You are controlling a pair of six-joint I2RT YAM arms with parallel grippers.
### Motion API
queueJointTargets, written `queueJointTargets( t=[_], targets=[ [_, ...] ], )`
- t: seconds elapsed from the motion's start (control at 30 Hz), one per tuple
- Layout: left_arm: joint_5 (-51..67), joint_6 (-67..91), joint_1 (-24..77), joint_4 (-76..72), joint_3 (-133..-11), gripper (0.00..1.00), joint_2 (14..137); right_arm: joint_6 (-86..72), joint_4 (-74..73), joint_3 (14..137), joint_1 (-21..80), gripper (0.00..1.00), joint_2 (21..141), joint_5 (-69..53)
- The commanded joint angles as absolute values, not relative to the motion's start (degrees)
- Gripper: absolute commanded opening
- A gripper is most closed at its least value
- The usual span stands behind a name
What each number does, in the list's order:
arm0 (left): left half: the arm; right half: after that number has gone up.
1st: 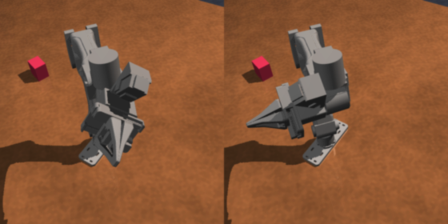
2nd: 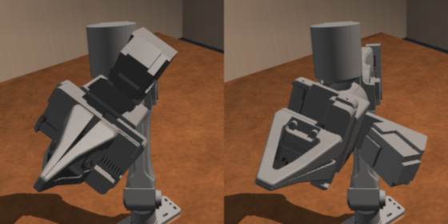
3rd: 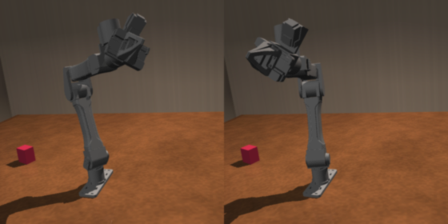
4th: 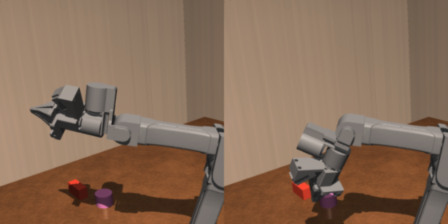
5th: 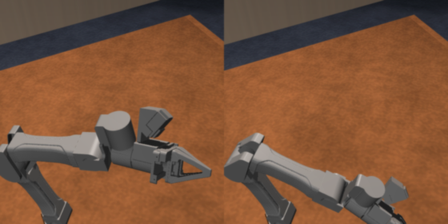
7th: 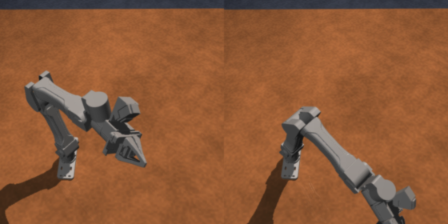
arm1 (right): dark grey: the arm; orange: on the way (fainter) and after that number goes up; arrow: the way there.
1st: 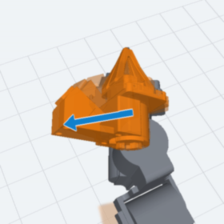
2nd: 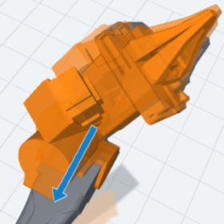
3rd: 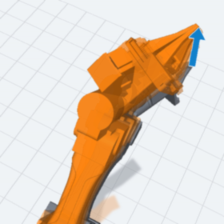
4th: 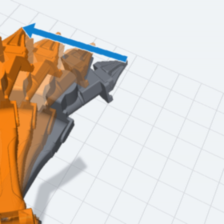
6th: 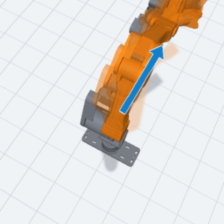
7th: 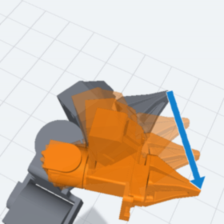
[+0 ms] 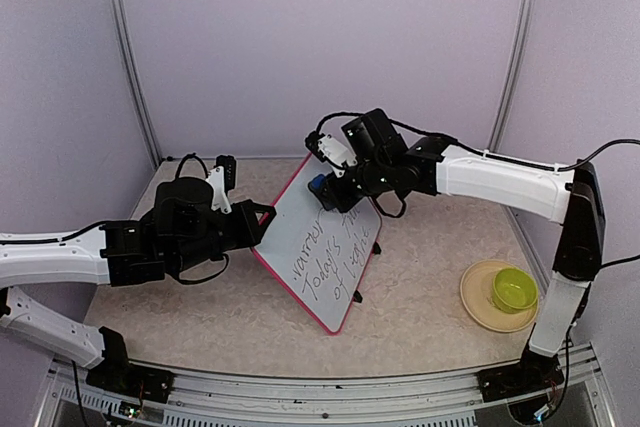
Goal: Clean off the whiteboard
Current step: Erase the whiteboard at the center of the board.
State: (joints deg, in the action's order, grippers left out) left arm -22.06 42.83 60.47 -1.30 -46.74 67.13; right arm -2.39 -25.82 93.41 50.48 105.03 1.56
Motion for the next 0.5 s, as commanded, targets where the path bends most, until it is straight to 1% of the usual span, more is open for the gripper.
queueJointTargets(
  t=[0.0, 0.1, 0.2, 0.47],
  targets=[
    [-15.79, 41.19, 62.14, -1.05, -47.64, 0.0, 67.56, -1.85, -25.36, 85.68, 50.73, 0.0, 104.59, 3.27],
    [-15.61, 40.89, 62.14, -1.06, -48.04, 0.0, 67.76, -1.85, -24.26, 81.79, 50.79, 0.0, 103.05, 3.6],
    [-15.56, 40.79, 62.14, -1.19, -48.16, 0.0, 68.0, -1.77, -23.63, 80.83, 50.75, 0.0, 102.53, 4.83],
    [-15.34, 41.13, 62.22, -1.27, -47.96, 0.0, 68.21, -1.25, -25.9, 90.95, 50.76, 0.0, 105.52, 4.18]
  ],
)
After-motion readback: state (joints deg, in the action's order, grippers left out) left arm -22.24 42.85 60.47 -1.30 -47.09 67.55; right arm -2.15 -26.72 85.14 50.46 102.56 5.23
